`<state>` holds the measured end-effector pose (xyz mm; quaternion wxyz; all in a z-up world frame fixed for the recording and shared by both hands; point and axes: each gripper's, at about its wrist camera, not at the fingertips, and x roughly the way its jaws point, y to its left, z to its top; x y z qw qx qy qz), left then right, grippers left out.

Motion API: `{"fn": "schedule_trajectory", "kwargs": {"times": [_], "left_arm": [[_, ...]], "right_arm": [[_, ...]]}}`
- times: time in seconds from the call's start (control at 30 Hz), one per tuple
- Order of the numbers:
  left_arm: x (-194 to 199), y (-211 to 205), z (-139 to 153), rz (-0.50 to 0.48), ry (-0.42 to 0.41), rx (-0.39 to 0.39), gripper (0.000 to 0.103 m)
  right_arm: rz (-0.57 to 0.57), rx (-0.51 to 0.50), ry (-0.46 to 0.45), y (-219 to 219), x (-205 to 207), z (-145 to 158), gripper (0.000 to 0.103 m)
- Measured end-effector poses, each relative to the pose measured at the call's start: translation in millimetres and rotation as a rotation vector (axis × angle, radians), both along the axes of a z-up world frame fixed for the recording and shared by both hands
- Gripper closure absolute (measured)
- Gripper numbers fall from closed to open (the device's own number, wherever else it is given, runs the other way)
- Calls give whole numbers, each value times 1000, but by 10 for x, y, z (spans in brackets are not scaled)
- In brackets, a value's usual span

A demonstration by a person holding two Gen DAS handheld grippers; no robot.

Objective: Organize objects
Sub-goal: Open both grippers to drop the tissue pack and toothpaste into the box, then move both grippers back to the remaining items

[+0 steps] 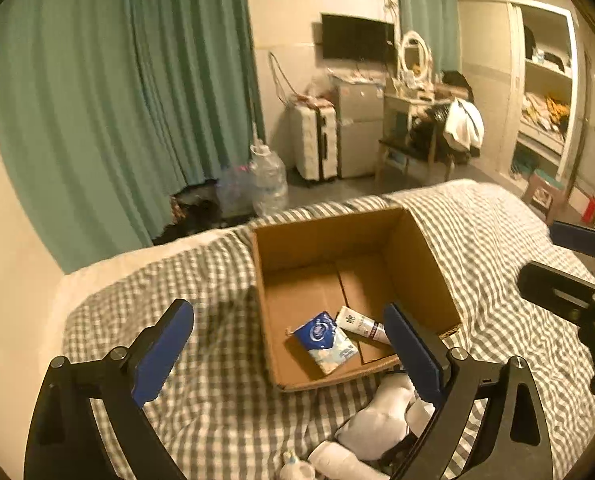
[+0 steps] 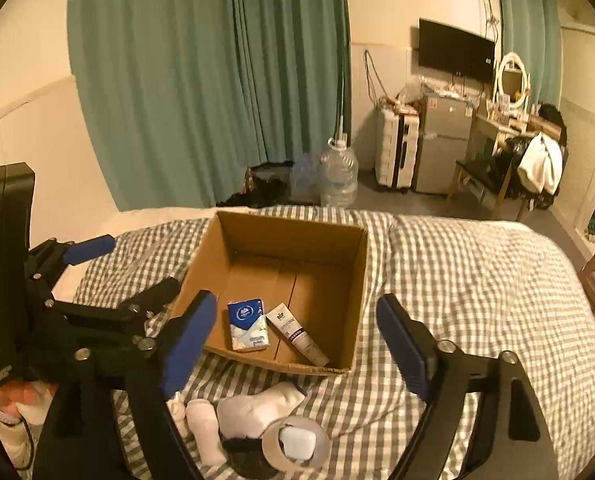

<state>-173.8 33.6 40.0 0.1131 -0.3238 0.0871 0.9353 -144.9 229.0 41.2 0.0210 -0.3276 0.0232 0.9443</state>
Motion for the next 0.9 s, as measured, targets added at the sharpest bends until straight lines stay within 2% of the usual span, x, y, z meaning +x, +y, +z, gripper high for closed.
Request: {"fn": "schedule_trajectory", "kwargs": {"times": [0.17,0.43,0.63,0.9], "left_arm": [[370,-194,223,45,84,2,1],[833,-307,163,34,54,13,0],[905,-323,-217,40,-10,18,0],[685,-306,-1100,112,-154,-57,0]], "right_arm": [[-7,18,52,-108,318,232,5],[-9,23,39,-298,724,240,2],[-5,26,-6,-340,813,-13,2],[-45,-49,-159,-110,586,-771,2]]}}
